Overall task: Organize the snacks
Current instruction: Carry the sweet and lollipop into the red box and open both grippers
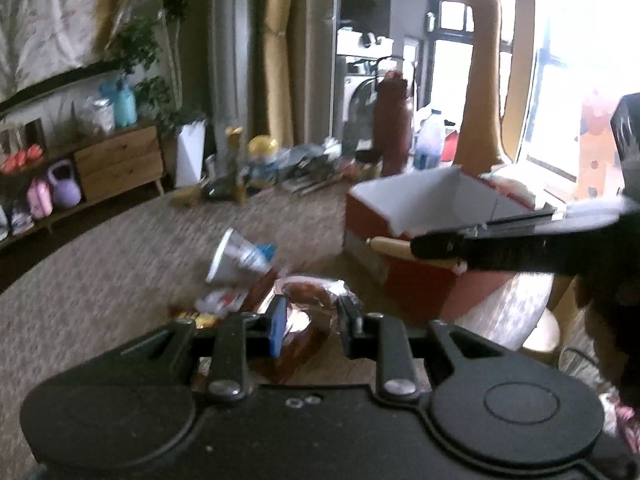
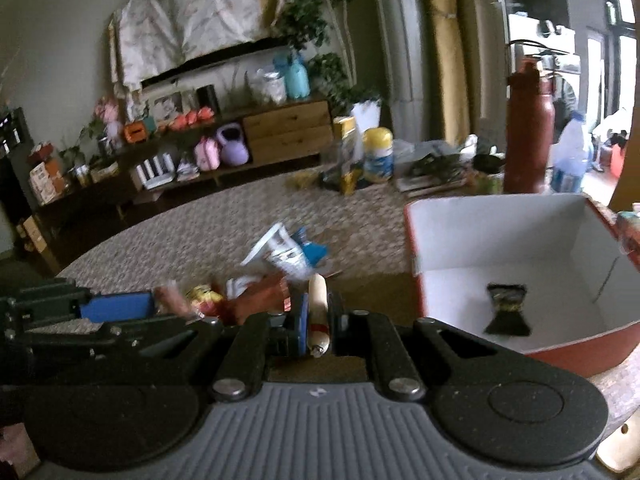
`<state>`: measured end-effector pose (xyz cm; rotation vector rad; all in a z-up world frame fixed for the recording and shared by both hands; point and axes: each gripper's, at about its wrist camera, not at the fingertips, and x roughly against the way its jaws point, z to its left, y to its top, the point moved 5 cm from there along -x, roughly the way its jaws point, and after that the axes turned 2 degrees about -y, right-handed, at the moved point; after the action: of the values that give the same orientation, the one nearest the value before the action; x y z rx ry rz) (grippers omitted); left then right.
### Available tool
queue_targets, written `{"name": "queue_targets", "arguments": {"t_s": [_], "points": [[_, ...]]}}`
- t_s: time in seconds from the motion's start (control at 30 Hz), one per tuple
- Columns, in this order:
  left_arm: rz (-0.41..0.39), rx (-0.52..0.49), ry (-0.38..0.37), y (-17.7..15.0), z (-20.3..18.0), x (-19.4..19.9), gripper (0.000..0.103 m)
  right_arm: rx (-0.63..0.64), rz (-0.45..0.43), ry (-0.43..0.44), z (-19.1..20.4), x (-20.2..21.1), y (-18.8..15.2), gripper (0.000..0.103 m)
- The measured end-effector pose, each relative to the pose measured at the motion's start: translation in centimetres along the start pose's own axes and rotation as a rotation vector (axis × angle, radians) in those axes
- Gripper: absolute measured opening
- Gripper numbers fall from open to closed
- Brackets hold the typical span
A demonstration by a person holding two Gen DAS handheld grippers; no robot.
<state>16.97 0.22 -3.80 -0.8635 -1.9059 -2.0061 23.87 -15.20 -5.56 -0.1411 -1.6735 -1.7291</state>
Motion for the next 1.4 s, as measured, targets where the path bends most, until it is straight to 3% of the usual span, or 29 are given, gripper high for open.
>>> {"name": "queue_targets", "arguments": {"t_s": [0.63,0.93,1.4], "points": [[-0.006,-0.097,-0.121,7.6,-10.4,-7.8,0.024,-0.074,-0.05,-0.148,-12.5,1.6,3.3,0.01],[0.086,-0.138,-0.143,7.8,-14.0,-13.1,0.024,-0.129,-0.016,-0.215,-17.9,0.0,2.6,0.01],[0.244,-0.136,-0.123,6.5,-15.6,-20.7,0.025,-0.209,0.09,-0.28,-24.2,-4.4,0.3,0.01]]}}
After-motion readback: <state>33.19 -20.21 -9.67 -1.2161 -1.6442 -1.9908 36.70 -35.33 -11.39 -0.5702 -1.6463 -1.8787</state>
